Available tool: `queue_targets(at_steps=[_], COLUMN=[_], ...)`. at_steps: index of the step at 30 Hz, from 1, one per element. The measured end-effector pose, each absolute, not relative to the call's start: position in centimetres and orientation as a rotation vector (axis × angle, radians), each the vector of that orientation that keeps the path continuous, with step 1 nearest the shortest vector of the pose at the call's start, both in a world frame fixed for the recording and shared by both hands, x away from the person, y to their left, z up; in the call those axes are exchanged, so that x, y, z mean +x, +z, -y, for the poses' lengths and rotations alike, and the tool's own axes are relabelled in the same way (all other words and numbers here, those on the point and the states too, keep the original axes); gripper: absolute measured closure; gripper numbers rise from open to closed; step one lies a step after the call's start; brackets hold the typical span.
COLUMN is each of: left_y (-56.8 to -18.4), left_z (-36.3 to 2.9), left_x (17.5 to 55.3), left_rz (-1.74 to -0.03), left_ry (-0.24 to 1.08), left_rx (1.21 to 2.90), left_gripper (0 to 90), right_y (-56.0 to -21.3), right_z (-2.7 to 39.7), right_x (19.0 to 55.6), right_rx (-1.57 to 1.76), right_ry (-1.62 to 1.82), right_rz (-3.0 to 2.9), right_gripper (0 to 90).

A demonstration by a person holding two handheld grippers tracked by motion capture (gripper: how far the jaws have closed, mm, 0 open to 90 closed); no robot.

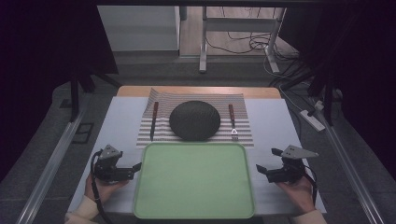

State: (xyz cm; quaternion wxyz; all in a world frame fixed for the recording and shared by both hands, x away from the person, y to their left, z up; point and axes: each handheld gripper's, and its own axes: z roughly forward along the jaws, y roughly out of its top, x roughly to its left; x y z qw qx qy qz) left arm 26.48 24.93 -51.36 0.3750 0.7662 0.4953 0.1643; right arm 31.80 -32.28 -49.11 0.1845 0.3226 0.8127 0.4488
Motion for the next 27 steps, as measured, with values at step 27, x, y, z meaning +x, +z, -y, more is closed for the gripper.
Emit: queue_targets(at_steps=[27], left_y=[-50.49], left_z=[-24.62], left_x=[26.62], left_rz=[-1.246], left_ry=[0.424], left_rx=[1.967], left_gripper=[9.6], right_y=[-49.09], right_z=[32.29], right_x=[31.53], right_rx=[0.924], right_ry=[1.287], right_rz=[-2.279], right_gripper=[5.9])
